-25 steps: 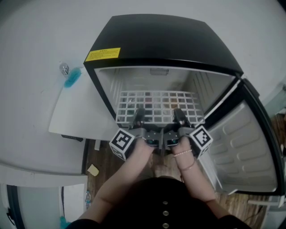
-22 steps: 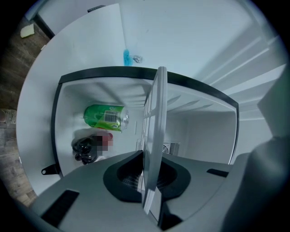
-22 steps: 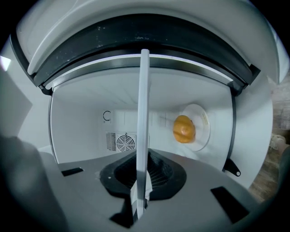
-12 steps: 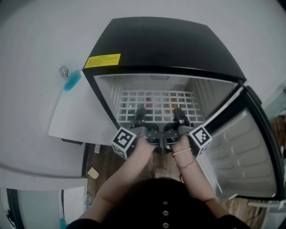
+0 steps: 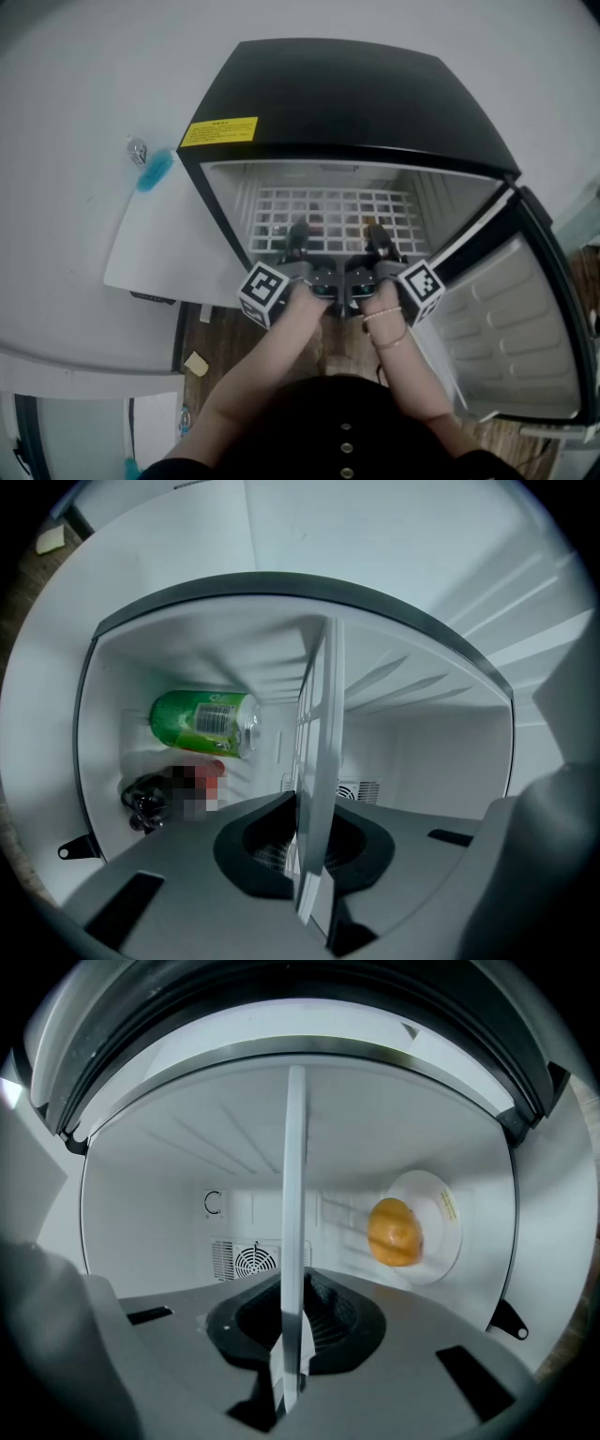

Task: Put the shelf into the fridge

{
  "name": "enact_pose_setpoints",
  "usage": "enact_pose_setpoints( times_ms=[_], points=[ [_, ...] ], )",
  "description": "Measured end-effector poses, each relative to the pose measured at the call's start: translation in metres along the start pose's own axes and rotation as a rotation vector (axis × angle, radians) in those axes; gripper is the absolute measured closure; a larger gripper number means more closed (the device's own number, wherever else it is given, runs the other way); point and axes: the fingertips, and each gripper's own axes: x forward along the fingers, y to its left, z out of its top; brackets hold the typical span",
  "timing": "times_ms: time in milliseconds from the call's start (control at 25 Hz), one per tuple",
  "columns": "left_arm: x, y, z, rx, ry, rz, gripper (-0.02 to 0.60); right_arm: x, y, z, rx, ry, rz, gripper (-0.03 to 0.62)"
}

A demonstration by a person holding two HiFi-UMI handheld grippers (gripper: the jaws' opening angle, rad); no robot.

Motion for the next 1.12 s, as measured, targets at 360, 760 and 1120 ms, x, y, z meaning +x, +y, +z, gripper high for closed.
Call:
enact_pose_setpoints(
  times_ms=[360,760,1120],
  points=[
    [0.012,0.001,0.004,0.019,0.018,0.015,0.548,0.012,0.0,0.003,0.004,0.02,-0.009,0.562],
    [0.018,0.001,0.005,0.034,0.033,0.012,0.548,0.018,-0.001,0.004,-0.004,0.034,-0.002,0.562],
    [0.024,-0.001,0.005,0.079,0.053,-0.013,0.548,0.024,0.002,0.004,-0.068,0.054,0.002,0.56]
  ],
)
